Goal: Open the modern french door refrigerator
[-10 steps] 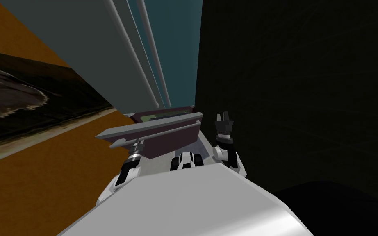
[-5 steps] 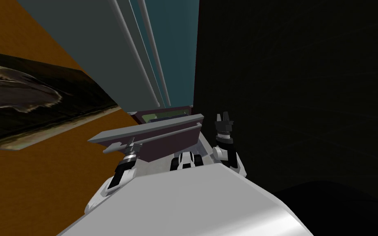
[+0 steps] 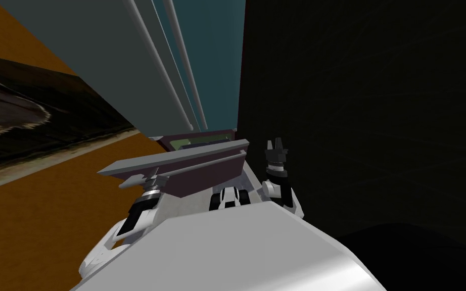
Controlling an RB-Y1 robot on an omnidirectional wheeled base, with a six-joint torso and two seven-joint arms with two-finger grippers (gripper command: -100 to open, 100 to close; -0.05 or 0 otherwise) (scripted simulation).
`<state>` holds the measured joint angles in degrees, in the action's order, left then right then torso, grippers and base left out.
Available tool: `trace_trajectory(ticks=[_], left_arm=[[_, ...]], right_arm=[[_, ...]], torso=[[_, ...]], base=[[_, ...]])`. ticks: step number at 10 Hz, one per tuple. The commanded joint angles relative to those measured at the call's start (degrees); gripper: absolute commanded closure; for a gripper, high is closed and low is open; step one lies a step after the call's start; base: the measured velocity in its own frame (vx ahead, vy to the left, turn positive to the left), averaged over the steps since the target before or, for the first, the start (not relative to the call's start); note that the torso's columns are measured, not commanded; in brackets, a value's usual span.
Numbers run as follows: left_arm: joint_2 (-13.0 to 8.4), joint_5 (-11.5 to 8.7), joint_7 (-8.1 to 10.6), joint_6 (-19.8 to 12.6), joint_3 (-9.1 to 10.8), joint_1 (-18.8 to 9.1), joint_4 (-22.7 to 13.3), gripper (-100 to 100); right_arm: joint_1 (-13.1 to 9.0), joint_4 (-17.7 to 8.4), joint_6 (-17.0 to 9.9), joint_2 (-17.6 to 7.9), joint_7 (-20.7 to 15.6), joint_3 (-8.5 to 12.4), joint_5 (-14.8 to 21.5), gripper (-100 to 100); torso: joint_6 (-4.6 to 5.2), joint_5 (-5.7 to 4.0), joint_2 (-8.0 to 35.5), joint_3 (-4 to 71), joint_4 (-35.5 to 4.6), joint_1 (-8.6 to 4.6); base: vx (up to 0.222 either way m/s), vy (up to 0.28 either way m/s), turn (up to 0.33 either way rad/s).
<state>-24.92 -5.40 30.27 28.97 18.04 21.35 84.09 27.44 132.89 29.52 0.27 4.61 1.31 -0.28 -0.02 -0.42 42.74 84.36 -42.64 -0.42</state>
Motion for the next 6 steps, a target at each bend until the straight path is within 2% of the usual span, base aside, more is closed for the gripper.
trace_trajectory(ticks=[1, 6], left_arm=[[0.0, 0.0, 0.1, -0.3, -0.01, 0.2, 0.0, 0], [0.2, 0.1, 0.05, -0.7, -0.25, 0.5, -0.5, 0]], right_arm=[[0.0, 0.0, 0.0, 0.0, 0.0, 0.0, 0.0, 0], [0.0, 0.0, 0.0, 0.0, 0.0, 0.0, 0.0, 0]], torso=[[0.04, 0.07, -0.1, 0.0, 0.1, 0.04], [0.04, 0.32, -0.4, 0.2, 0.3, 0.32]], base=[[0.0, 0.0, 0.0], [0.0, 0.0, 0.0]])
